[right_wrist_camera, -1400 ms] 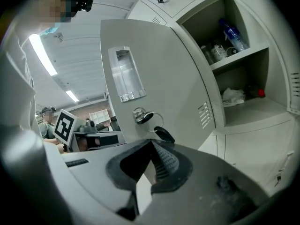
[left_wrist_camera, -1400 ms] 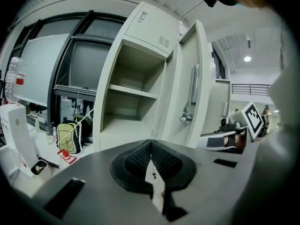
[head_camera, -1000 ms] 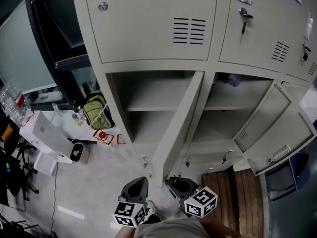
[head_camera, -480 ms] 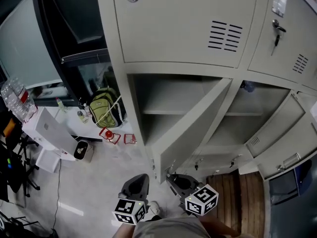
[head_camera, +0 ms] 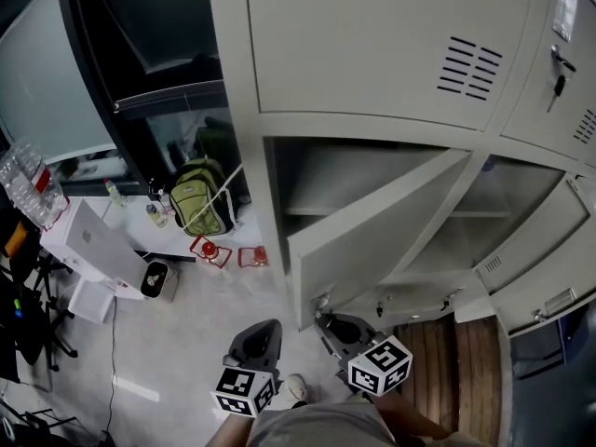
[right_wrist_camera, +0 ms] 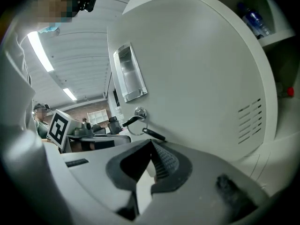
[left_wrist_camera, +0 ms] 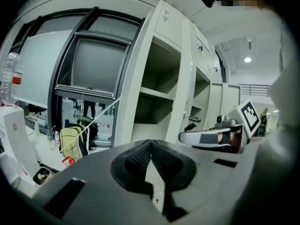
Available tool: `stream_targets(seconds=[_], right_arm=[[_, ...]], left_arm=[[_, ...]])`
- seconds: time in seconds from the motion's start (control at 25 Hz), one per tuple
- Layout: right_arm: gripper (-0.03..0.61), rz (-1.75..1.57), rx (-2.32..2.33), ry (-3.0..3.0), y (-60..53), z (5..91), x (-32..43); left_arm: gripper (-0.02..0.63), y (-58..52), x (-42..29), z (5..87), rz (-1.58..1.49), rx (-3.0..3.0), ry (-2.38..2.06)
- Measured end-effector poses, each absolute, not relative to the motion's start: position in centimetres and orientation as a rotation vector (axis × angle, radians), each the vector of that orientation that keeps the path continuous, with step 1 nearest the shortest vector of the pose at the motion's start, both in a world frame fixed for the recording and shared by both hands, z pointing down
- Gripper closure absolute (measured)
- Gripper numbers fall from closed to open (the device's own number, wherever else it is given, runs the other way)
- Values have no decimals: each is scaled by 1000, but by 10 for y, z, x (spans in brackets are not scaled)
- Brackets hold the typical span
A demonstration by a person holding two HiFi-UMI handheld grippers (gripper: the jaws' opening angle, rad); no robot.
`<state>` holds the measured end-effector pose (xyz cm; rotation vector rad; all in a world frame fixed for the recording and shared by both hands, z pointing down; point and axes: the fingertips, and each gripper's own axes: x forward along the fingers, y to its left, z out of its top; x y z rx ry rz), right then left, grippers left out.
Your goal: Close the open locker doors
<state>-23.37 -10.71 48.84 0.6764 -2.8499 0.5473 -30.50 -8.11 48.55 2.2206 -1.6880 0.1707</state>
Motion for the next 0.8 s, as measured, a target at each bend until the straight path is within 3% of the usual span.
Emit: stream_targets(seconds=[0.8], right_arm=[[551, 558, 721, -2817, -153, 499, -264]], left_arm=[[598, -119, -329, 492, 180, 2247, -1641]])
